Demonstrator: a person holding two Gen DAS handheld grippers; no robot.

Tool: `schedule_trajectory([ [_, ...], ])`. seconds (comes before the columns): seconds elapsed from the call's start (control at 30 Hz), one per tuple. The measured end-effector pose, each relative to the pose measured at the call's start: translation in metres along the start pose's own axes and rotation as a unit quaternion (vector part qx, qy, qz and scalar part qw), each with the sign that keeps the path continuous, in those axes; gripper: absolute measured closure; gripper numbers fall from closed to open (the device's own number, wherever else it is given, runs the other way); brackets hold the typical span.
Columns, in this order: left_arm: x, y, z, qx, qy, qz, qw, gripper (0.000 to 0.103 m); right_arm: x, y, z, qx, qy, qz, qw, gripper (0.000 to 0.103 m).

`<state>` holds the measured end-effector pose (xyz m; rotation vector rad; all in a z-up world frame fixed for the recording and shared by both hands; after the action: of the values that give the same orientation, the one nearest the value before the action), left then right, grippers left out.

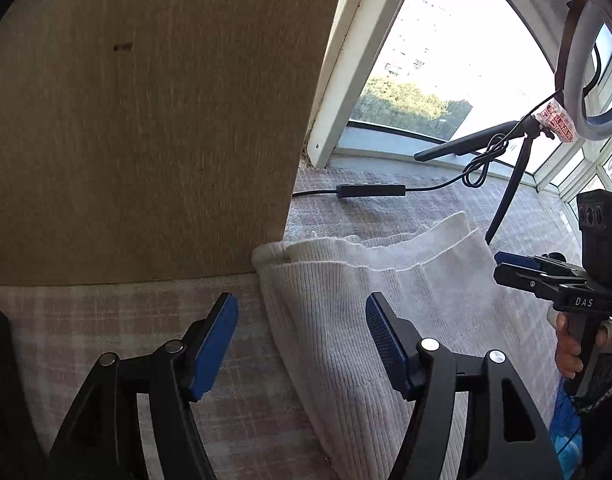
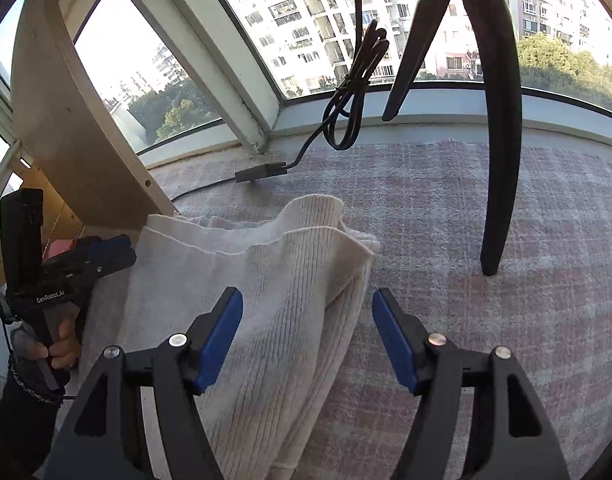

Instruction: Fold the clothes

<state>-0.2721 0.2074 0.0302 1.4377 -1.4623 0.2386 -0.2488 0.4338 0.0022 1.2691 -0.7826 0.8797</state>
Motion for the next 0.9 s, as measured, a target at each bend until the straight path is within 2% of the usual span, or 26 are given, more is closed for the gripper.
schedule_trajectory([
  [0.07,-0.017,0.003,0.009,0.017,0.002,0.021,0.9996,0.039,-0.016,0.003,0.0,-0.001,-0.001,0.019,1.0,0.037],
  [0.17,-0.032,0.006,0.021,0.049,-0.03,0.031,0.9979,0.036,-0.032,0.006,-0.004,-0.032,0.053,0.034,0.998,0.037],
  [0.2,-0.035,0.007,0.021,0.053,-0.04,0.031,0.9973,0.04,-0.034,0.008,-0.005,-0.038,0.067,0.029,0.997,0.038],
  [0.23,-0.037,0.007,0.018,0.048,-0.05,0.029,0.9972,0.045,-0.037,0.009,-0.004,-0.04,0.076,0.027,0.996,0.041],
  [0.27,-0.039,0.007,0.015,0.038,-0.064,0.028,0.9969,0.064,-0.039,0.01,-0.003,-0.038,0.087,0.028,0.995,0.057],
  [0.3,-0.04,0.007,0.011,0.028,-0.072,0.029,0.9966,0.074,-0.04,0.011,-0.002,-0.042,0.1,0.029,0.994,0.073],
  [0.37,-0.034,0.007,0.001,0.007,-0.065,0.027,0.9975,0.081,-0.035,0.011,0.0,-0.05,0.113,0.024,0.992,0.077],
  [0.5,0.017,0.009,-0.022,-0.006,-0.099,-0.008,0.9951,0.082,0.016,0.007,0.007,-0.038,0.125,-0.027,0.991,0.08],
  [0.63,0.101,0.012,-0.065,-0.057,-0.118,-0.061,0.9895,0.082,0.11,0.003,0.013,-0.024,0.143,-0.105,0.984,0.08],
  [0.7,0.147,0.006,-0.095,-0.098,-0.109,-0.099,0.9842,0.082,0.165,-0.006,0.02,-0.005,0.146,-0.152,0.978,0.08],
  [0.77,0.187,-0.012,-0.125,-0.142,-0.09,-0.126,0.9776,0.082,0.215,-0.025,0.035,0.03,0.132,-0.194,0.972,0.08],
  [0.83,0.211,-0.04,-0.148,-0.176,-0.078,-0.136,0.9719,0.082,0.249,-0.058,0.051,0.072,0.094,-0.224,0.967,0.081],
  [0.9,0.219,-0.08,-0.163,-0.206,-0.065,-0.133,0.9672,0.077,0.249,-0.104,0.061,0.104,0.059,-0.206,0.971,0.079],
])
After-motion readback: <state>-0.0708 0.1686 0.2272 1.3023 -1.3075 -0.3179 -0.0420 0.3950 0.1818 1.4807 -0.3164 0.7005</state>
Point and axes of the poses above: each gripper's, at about its wrist camera, not at the fingertips, and x roughly against the way its jaws point, z to its left, y to its top, the point moved 3 cm from there along -x, roughly the way its jaws point, and after that the axes turned 14 degrees about -y, right-handed, at the moved point
